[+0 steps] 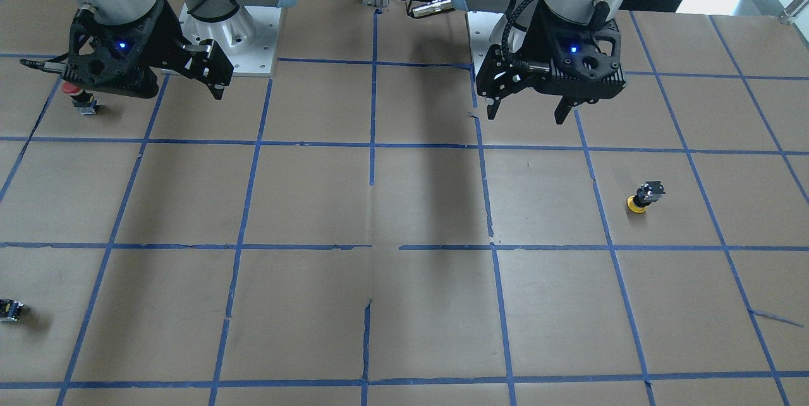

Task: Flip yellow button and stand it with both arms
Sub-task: 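Move the left gripper down toward the yellow button lying on its side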

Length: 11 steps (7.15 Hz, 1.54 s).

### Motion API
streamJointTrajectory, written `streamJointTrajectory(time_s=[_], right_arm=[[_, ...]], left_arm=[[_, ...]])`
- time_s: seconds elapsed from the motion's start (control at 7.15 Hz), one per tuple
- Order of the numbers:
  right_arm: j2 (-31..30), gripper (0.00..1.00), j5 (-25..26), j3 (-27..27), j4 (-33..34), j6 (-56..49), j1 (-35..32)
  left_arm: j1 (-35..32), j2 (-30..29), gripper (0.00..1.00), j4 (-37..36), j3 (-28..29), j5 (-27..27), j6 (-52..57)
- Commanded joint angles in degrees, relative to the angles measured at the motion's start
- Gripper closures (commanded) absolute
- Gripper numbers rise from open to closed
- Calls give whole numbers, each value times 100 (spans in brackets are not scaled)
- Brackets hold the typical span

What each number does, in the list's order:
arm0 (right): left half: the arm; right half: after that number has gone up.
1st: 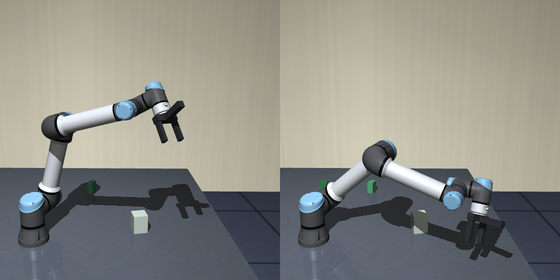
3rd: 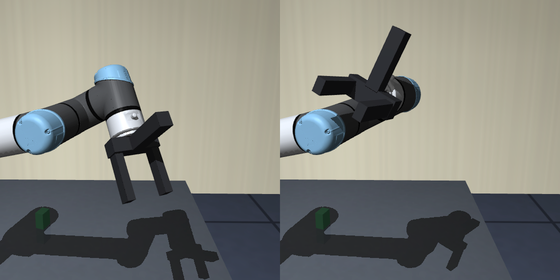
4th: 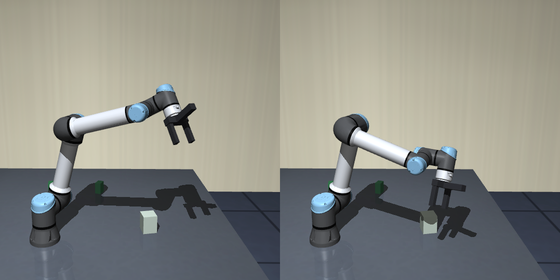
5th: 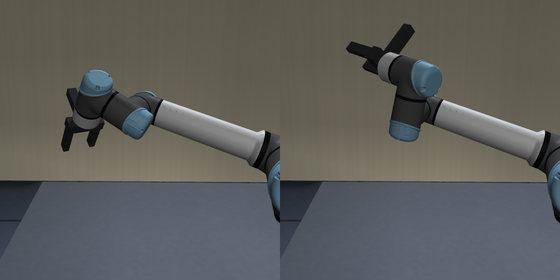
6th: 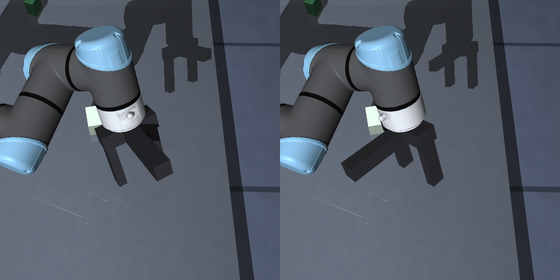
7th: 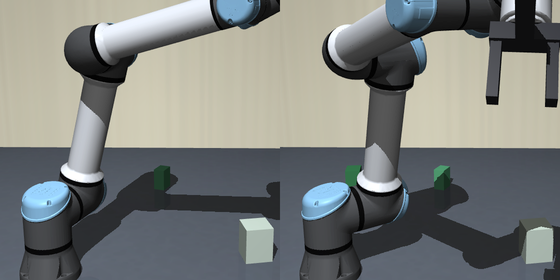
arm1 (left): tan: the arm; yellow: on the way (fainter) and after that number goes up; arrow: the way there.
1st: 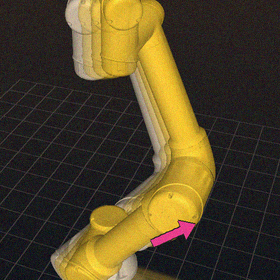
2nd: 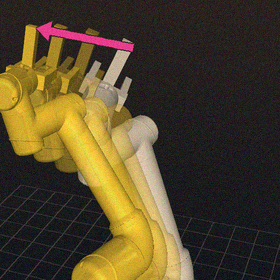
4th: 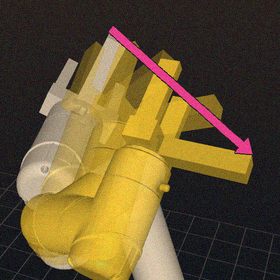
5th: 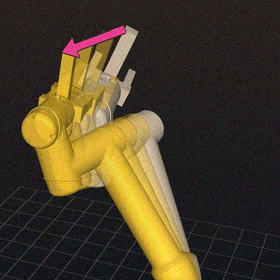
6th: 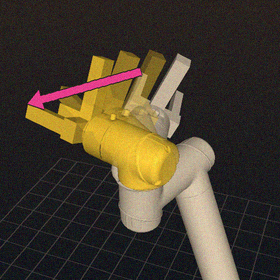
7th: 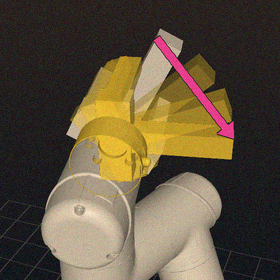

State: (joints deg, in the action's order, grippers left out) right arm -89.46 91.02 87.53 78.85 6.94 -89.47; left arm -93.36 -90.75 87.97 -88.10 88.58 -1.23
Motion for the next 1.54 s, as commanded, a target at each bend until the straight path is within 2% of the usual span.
streamJointTrajectory(time_s=[0.0, 0.28, 0.56, 0.7, 0.98, 1.12, 1.26, 1.4], right_arm=[[-10, 0, 21, 0, -1, 0, 0], [-10, 0, 39, 0, -1, 0, 0], [-10, 0, 56, 0, -1, 0, -9], [-10, 0, 56, 0, -10, 0, 0], [-10, 0, 56, 0, 8, 0, -9], [-10, 0, 56, 0, 8, 9, -9], [-10, 0, 56, 0, 8, 9, -9], [-10, 0, 56, 9, 8, 9, -9]], left_arm=[[28, 22, 1, 9, -14, -51, 18], [211, 83, 1, 44, -154, 27, 175], [1411, 83, 1, 570, -189, -8, 237], [1774, -12, 1, 563, -311, 18, 1143], [2459, -83, 1, 354, -767, -8, 2010], [2889, -136, 1, 239, -1005, 1, 2117], [3172, -162, 1, -188, -1172, 27, 2127], [3253, -215, 1, -462, -1331, 523, 2127]])
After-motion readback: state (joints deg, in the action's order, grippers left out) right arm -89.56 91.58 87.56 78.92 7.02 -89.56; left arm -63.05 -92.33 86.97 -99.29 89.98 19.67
